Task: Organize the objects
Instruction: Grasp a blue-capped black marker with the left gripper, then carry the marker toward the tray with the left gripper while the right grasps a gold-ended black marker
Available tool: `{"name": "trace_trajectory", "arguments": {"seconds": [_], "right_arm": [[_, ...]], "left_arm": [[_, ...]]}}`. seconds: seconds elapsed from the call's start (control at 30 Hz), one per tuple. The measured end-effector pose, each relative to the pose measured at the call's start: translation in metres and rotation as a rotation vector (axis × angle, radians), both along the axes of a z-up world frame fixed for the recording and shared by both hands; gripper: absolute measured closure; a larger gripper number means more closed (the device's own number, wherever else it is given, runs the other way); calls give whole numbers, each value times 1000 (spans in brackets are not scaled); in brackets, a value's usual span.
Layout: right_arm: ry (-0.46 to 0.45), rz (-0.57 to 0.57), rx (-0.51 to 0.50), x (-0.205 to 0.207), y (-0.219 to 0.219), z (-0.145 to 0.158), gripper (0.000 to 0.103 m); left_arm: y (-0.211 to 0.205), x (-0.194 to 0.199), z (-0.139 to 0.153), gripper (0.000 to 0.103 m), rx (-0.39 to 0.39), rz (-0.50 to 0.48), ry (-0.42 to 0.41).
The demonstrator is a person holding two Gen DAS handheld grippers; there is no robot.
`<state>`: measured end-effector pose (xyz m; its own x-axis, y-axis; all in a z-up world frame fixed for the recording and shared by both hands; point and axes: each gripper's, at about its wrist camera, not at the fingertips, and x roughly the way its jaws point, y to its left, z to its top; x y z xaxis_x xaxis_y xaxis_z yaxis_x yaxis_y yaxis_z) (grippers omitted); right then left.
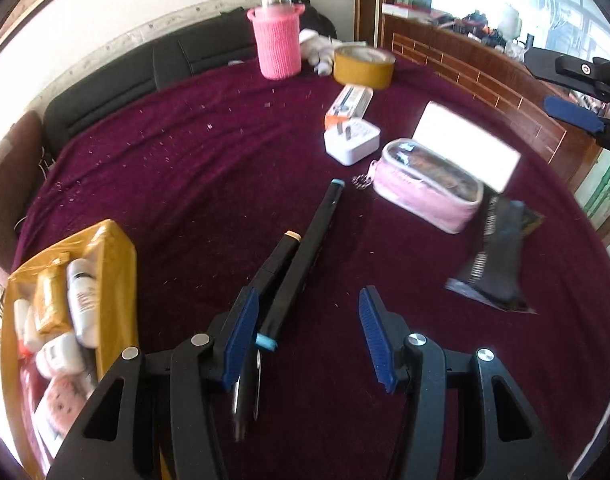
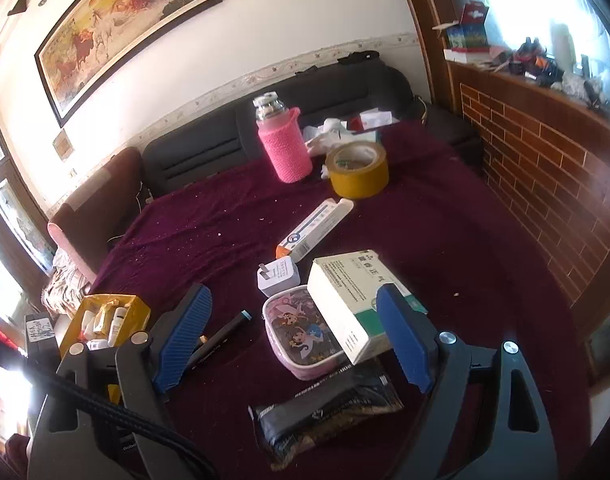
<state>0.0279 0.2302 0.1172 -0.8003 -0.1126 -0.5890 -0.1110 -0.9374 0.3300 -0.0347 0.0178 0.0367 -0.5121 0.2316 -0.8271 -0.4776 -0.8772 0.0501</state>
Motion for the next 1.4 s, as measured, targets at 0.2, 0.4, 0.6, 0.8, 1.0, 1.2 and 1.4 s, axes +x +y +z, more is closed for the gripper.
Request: {"name": "trace_trajectory", "arguments": {"seconds": [0.2, 0.4, 0.6, 0.8, 1.0, 1.2, 1.4], "right_arm": [[7, -27, -33, -6, 14, -23, 18], [-23, -33, -110, -11, 32, -37, 18], [-61, -35, -150, -13, 38, -50, 18], [-69, -26, -134, -13, 30, -52, 18], [-53, -36, -103, -12, 25, -52, 18], [-33, -59, -24, -12, 15, -52, 18], [-64, -16, -53, -6, -14, -36, 18]], "left_arm": [[13, -16, -17, 57, -36, -4, 17], [28, -3, -26, 92, -62, -57, 4], [22, 21, -23, 92, -25, -38, -50], [44, 12, -25, 89, -46, 10, 8], [37, 16, -24, 92, -4, 56, -4], [-5, 42, 14, 92, 161, 90, 19], [-110, 96, 76, 91, 359, 175, 133]]}}
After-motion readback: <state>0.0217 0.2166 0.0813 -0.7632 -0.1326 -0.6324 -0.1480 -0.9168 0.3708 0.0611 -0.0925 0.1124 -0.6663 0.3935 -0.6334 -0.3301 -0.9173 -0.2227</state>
